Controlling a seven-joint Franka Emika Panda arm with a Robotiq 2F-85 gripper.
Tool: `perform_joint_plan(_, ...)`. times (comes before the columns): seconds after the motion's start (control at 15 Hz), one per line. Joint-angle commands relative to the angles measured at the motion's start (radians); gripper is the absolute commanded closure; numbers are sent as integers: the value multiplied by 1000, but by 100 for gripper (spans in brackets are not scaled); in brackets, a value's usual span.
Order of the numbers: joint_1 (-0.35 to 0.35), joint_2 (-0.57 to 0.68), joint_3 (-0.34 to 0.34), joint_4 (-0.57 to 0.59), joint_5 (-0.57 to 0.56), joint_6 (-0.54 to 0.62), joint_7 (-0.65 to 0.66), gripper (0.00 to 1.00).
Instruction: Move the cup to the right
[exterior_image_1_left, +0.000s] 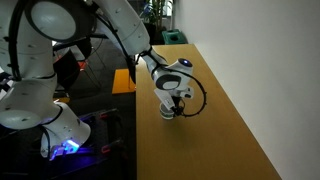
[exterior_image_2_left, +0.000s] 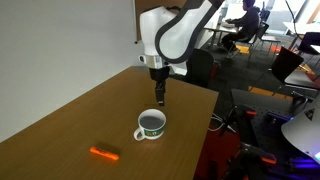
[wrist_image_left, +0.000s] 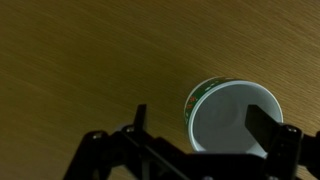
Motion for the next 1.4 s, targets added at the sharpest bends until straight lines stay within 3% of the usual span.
perform_joint_plan(0.0, 0, 62, 2, 44, -22, 38, 14, 0)
perform_joint_plan(1.13, 35, 290, 4, 239, -125, 59, 1, 0)
perform_joint_plan(1.2, 38, 298, 3, 245, -129, 62, 1, 16)
perform_joint_plan(1.33, 43, 309, 1, 255, -136, 64, 4, 32)
